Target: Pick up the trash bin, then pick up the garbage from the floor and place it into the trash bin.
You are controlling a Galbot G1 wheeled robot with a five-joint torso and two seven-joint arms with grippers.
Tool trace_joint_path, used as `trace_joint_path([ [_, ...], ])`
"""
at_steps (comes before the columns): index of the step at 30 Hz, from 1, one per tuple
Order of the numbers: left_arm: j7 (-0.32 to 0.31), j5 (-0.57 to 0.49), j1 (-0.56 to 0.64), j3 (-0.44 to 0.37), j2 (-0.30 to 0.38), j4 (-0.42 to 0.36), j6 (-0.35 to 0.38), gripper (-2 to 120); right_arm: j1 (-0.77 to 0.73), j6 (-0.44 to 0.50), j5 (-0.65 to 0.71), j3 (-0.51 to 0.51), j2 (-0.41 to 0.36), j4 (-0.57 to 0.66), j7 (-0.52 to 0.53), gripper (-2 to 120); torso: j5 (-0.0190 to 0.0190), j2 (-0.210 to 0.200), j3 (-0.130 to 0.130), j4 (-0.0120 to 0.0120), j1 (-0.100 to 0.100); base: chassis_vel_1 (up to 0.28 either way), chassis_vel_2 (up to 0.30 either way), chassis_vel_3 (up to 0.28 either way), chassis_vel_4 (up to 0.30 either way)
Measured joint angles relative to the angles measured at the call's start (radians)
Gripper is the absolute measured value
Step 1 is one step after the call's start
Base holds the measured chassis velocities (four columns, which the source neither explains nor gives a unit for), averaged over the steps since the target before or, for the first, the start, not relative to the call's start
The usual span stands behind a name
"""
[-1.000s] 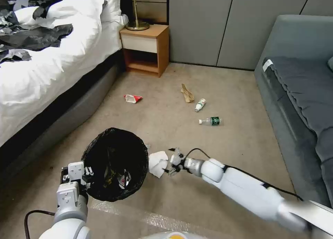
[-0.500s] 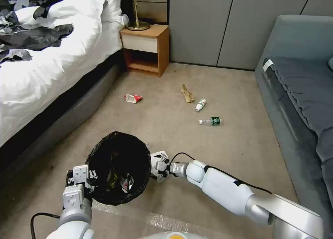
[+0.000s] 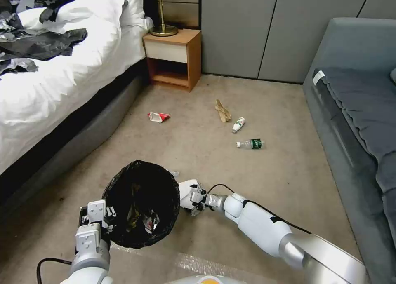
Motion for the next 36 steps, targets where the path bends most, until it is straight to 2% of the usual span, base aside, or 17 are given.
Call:
trace_joint_path([
  [3,0.0,0.003,0.007,0.0,0.0,0.0,0.0,1,-0.002,0.013,-0.007,0.021,0.015,-0.03,-0.003,99,0.0,0.0,0.0,-0.0001,0.0,0.0,0.0,0.0,0.0],
  [6,0.0,0.008,0.017,0.002,-0.002,0.0,-0.003,1,-0.004,0.035,-0.018,0.042,0.031,-0.062,-0.011,89,0.0,0.0,0.0,-0.0002,0.0,0.0,0.0,0.0,0.0],
  [7,0.0,0.008,0.017,0.002,-0.002,0.0,-0.003,1,-0.004,0.035,-0.018,0.042,0.031,-0.062,-0.011,89,0.0,0.0,0.0,-0.0002,0.0,0.0,0.0,0.0,0.0],
  [9,0.0,0.011,0.019,0.007,-0.005,-0.001,-0.004,1,-0.003,0.041,-0.018,0.047,0.037,-0.071,-0.017,79,0.0001,0.0,0.0,0.0,0.0,0.0,0.0,0.0,0.0],
  [10,0.0,0.011,0.019,0.007,-0.005,-0.001,-0.004,1,-0.003,0.041,-0.018,0.047,0.037,-0.071,-0.017,79,0.0001,0.0,0.0,0.0,0.0,0.0,0.0,0.0,0.0],
  [14,-0.001,0.017,0.025,0.015,-0.009,-0.001,-0.009,1,0.004,0.054,-0.022,0.067,0.054,-0.103,-0.032,59,0.0005,0.0,0.0,0.0005,0.0,0.0,0.0,0.0,0.0],
  [15,-0.001,0.017,0.025,0.015,-0.009,-0.001,-0.009,1,0.004,0.054,-0.022,0.067,0.054,-0.103,-0.032,59,0.0005,0.0,0.0,0.0005,0.0,0.0,0.0,0.0,0.0],
  [17,-0.001,0.02,0.03,0.017,-0.009,-0.001,-0.014,1,0.008,0.06,-0.021,0.081,0.063,-0.127,-0.042,48,0.0005,0.0,0.0,0.0005,0.0,0.0,0.0,0.0,0.0],
  [18,-0.001,0.02,0.03,0.017,-0.009,-0.001,-0.014,1,0.008,0.06,-0.021,0.081,0.063,-0.127,-0.042,48,0.0005,0.0,0.0,0.0005,0.0,0.0,0.0,0.0,0.0],
  [21,-0.001,0.021,0.035,0.017,-0.008,-0.001,-0.017,1,0.008,0.063,-0.017,0.102,0.072,-0.157,-0.054,32,0.0008,0.0,0.0,0.0007,0.0,0.0,0.0,0.0,0.0],
  [22,-0.001,0.021,0.035,0.017,-0.008,-0.001,-0.017,1,0.008,0.063,-0.017,0.102,0.072,-0.157,-0.054,32,0.0008,0.0,0.0,0.0007,0.0,0.0,0.0,0.0,0.0],
  [24,-0.001,0.021,0.034,0.017,-0.008,-0.001,-0.017,1,0.004,0.063,-0.015,0.115,0.073,-0.166,-0.059,22,0.0009,0.0,0.0,0.0006,0.0,0.0,0.0,0.0,0.0],
  [25,-0.001,0.021,0.034,0.017,-0.008,-0.001,-0.017,1,0.004,0.063,-0.015,0.115,0.073,-0.166,-0.059,22,0.0009,0.0,0.0,0.0006,0.0,0.0,0.0,0.0,0.0],
  [31,-0.001,0.021,0.03,0.018,-0.007,0.0,-0.017,1,-0.01,0.063,-0.015,0.127,0.059,-0.166,-0.063,0,0.0007,0.0,0.0,0.0005,0.0,0.0,0.0,0.0,0.0],
  [36,-0.001,0.018,0.03,0.017,-0.004,0.001,-0.017,1,-0.018,0.063,-0.014,0.13,0.051,-0.164,-0.062,0,0.0005,0.0,0.0,0.0004,0.0,0.0,0.0,0.0,0.0],
])
